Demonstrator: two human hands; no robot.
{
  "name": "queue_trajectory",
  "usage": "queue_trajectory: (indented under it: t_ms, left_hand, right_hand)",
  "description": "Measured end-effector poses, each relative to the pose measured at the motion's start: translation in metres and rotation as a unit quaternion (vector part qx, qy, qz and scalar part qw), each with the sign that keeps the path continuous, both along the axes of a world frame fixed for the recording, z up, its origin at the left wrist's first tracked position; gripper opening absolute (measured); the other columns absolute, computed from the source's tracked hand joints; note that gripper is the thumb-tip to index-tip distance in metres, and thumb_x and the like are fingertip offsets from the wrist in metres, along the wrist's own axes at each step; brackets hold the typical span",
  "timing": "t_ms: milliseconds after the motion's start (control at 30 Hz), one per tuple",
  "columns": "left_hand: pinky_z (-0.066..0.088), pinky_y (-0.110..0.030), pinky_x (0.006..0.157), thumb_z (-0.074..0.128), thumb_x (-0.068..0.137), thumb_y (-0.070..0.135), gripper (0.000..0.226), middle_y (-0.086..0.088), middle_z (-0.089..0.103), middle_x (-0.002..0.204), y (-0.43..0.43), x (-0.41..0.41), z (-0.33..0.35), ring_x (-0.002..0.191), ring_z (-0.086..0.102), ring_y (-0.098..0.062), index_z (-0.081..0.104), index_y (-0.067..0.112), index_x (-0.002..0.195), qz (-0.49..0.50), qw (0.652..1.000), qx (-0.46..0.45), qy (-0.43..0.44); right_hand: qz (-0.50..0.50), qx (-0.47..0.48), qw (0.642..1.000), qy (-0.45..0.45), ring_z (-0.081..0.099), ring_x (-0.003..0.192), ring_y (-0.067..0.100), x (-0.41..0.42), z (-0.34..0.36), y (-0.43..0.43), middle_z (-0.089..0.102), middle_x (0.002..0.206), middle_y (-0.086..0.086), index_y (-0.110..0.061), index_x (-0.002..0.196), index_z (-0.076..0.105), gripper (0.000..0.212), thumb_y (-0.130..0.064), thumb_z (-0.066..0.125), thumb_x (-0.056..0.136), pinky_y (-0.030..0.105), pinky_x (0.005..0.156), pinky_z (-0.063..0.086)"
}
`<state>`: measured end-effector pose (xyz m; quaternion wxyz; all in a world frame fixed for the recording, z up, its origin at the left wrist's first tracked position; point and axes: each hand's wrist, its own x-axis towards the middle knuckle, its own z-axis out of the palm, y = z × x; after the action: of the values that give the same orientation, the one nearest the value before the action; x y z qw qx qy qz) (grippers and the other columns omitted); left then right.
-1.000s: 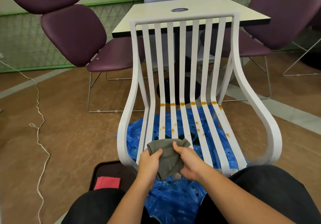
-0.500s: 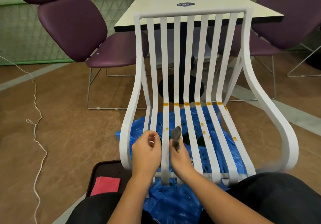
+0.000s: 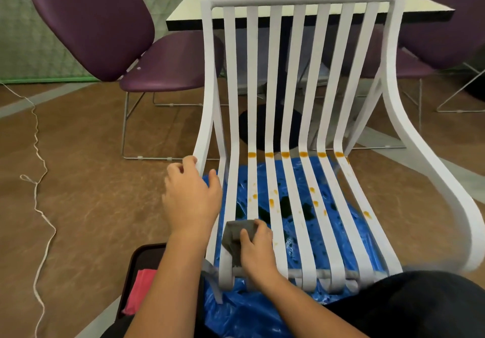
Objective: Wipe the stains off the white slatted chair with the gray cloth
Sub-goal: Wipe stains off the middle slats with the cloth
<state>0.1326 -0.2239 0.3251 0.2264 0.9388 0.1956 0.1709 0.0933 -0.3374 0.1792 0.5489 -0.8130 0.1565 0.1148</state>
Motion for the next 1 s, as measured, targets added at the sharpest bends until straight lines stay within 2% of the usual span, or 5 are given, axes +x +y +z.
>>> queue_trajectory:
  t_ms: [100,267,467,633,1000]
  left_hand:
    - [0.040,-0.038,0.066,0.048,0.098,0.050,0.043,-0.011,0.054,0.116,0.001,0.019,0.007,0.087,0.056,-0.027,0.040,0.020,0.128,-0.007,0.998,0.011,0.064]
    - [0.045,-0.040,0.066,0.037,0.104,0.049,0.043,-0.014,0.062,0.115,0.012,0.036,0.001,0.086,0.056,-0.028,0.040,0.014,0.129,-0.006,0.990,0.000,0.142]
    - [0.049,-0.039,0.062,0.032,0.106,0.045,0.032,-0.005,0.050,0.093,0.015,0.037,-0.004,0.080,0.054,-0.025,0.041,0.015,0.116,-0.024,0.990,-0.021,0.134]
    - [0.052,-0.039,0.061,0.033,0.105,0.046,0.024,-0.001,0.048,0.088,0.015,0.037,-0.008,0.077,0.057,-0.023,0.033,0.022,0.104,-0.024,0.991,-0.023,0.129]
    - [0.043,-0.039,0.061,0.031,0.106,0.044,0.026,-0.004,0.051,0.089,0.010,0.037,-0.005,0.077,0.051,-0.023,0.038,0.019,0.108,-0.001,0.989,0.004,0.145]
  right_hand:
    - [-0.022,-0.031,0.998,0.051,0.058,0.116,0.025,0.012,-0.010,0.002,0.051,0.136,0.006,-0.014,0.154,0.020,0.056,-0.028,0.043,0.104,0.039,0.099,0.050]
    - [-0.003,-0.080,0.991,0.111,0.062,0.090,0.021,0.029,-0.017,0.006,0.062,0.106,0.005,-0.011,0.128,0.037,0.033,-0.035,0.035,0.106,0.038,0.078,0.052]
    - [-0.016,-0.115,0.977,0.179,0.057,0.117,0.031,0.083,-0.020,0.015,0.056,0.132,0.012,-0.007,0.145,0.028,0.046,-0.028,0.036,0.104,0.044,0.098,0.047]
    - [-0.013,-0.156,0.973,0.167,0.056,0.116,0.032,0.123,-0.013,0.019,0.054,0.132,0.016,-0.005,0.141,0.031,0.042,-0.021,0.038,0.104,0.038,0.082,0.043]
    - [0.037,-0.190,0.959,0.205,0.050,0.128,0.033,0.157,0.003,0.022,0.040,0.145,0.020,0.000,0.154,0.006,0.079,-0.015,0.058,0.096,0.039,0.104,0.046]
